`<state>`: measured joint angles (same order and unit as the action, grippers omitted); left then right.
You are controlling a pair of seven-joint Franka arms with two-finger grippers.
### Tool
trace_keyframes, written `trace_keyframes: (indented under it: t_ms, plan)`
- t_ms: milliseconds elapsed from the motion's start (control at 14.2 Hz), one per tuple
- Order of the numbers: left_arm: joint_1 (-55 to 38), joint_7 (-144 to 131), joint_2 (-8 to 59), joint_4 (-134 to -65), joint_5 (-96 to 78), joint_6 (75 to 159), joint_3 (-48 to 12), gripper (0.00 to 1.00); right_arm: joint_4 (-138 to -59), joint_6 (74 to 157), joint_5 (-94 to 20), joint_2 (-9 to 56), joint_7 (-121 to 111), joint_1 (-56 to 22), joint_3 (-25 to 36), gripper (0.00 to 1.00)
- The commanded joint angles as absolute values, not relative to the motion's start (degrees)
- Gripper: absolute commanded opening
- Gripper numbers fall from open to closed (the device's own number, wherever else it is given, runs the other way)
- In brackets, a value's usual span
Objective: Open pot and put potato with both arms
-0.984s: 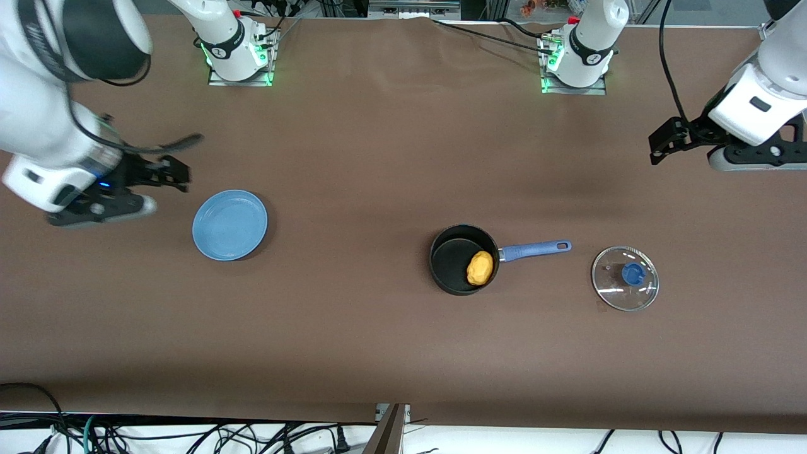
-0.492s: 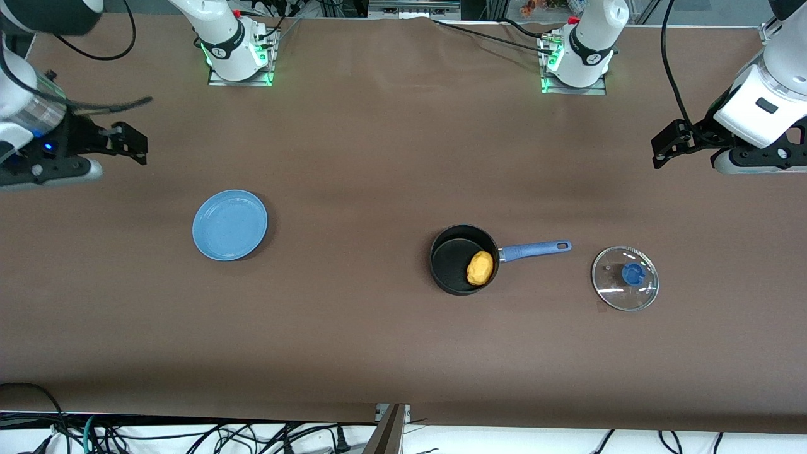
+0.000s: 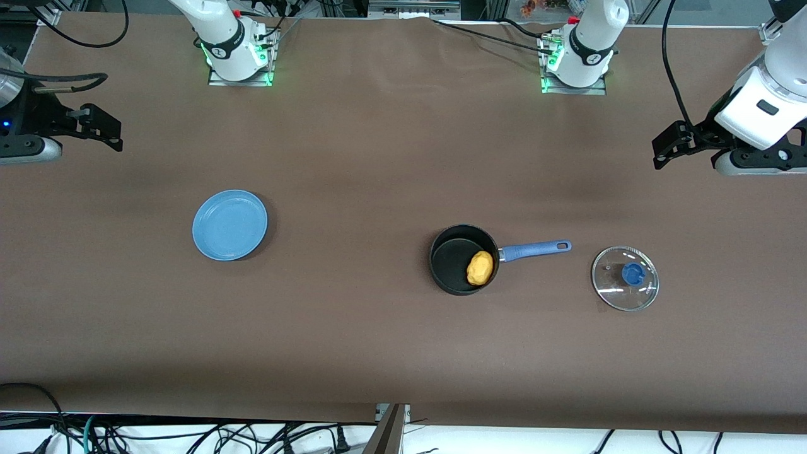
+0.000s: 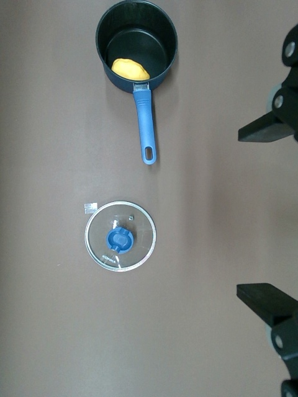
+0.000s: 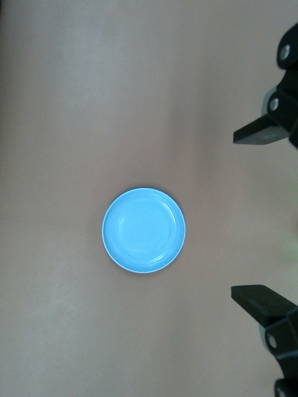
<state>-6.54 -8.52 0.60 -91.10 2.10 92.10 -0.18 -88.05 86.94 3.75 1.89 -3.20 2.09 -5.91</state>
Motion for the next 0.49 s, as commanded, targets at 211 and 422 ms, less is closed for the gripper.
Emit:
trace_keyframes:
  t_ms: [211, 422]
  plan:
    - [-6.2, -8.0, 1.6, -89.2, 2.6, 90.6, -0.4, 1.0, -86.6, 85.3, 3.3, 2.6, -4.4, 2.5, -5.7, 1.0]
    - [-6.1, -8.6, 1.6, -89.3, 2.5, 90.5, -0.4, 1.0, -86.6, 85.3, 3.0, 2.6, -4.4, 2.5, -5.7, 1.0]
